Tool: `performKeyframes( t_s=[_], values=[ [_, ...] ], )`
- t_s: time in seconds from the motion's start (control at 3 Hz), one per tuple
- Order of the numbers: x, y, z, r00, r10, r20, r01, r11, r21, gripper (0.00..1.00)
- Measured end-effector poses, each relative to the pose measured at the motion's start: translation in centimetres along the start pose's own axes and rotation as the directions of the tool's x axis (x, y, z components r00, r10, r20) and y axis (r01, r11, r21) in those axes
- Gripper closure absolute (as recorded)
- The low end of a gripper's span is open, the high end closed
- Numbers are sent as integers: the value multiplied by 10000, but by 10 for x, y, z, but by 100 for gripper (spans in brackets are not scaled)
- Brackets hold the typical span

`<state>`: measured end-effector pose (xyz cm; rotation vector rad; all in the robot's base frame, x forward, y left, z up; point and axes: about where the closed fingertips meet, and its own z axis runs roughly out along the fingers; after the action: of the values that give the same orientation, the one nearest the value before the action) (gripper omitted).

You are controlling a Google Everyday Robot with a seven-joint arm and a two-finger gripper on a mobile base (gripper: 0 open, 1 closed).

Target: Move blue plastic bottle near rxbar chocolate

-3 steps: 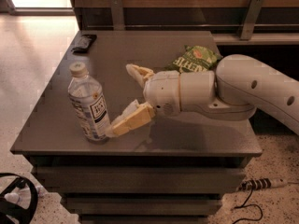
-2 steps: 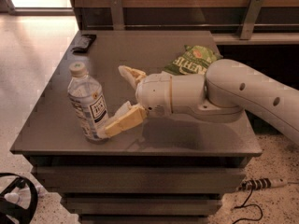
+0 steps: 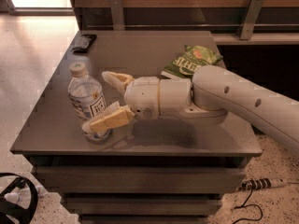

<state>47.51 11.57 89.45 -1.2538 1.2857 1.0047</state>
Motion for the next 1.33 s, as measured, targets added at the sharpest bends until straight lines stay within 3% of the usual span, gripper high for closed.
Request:
performKeyframes(
  t_s=[1.0,1.33],
  values=[
    [-4,4,5,10000,-74,-2,74,9999,-110,88],
    [-5,5,7,10000,-97,-3,97,9998,-145,100]
  ],
)
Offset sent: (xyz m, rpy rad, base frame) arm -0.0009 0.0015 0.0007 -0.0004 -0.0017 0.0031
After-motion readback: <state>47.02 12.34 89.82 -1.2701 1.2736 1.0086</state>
